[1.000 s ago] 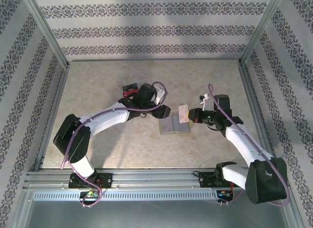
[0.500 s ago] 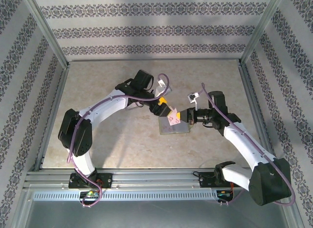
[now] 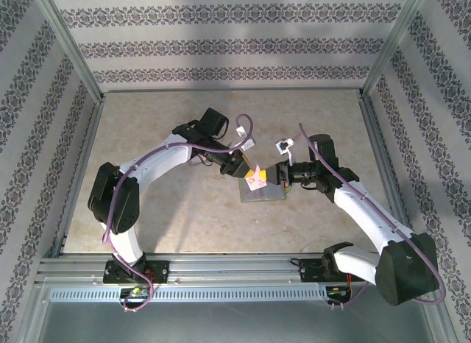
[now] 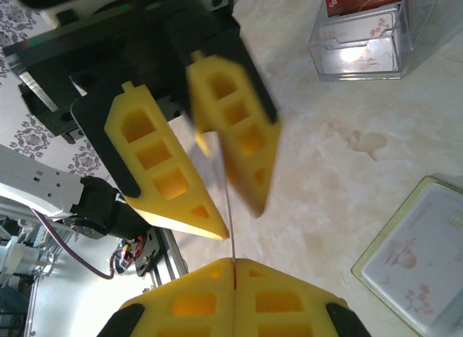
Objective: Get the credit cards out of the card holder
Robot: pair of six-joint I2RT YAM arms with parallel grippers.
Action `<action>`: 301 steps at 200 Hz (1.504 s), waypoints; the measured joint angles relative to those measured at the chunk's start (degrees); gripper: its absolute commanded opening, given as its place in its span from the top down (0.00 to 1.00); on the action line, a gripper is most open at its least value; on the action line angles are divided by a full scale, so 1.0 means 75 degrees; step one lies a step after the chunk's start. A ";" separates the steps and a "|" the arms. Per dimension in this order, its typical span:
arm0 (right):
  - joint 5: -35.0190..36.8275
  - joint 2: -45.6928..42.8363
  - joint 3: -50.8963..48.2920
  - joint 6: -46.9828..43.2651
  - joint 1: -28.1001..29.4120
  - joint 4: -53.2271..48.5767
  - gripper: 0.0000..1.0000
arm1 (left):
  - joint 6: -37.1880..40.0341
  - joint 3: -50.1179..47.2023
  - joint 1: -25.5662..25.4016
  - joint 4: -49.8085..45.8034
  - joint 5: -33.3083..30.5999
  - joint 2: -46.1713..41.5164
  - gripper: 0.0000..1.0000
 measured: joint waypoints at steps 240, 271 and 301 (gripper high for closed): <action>0.0921 -0.0289 -0.1533 0.3118 0.0670 0.6175 0.45 | -0.7096 -0.4392 0.0530 0.9990 -0.1160 -0.2911 1.00; 0.0930 0.0315 -0.1137 0.3337 0.0965 0.6738 0.52 | -0.7303 -0.4403 0.0530 1.0279 -0.1172 -0.2911 1.00; 0.0895 0.0656 -0.0790 0.3497 0.1102 0.7207 0.56 | -0.7382 -0.4476 0.0530 1.0357 -0.1198 -0.2911 1.00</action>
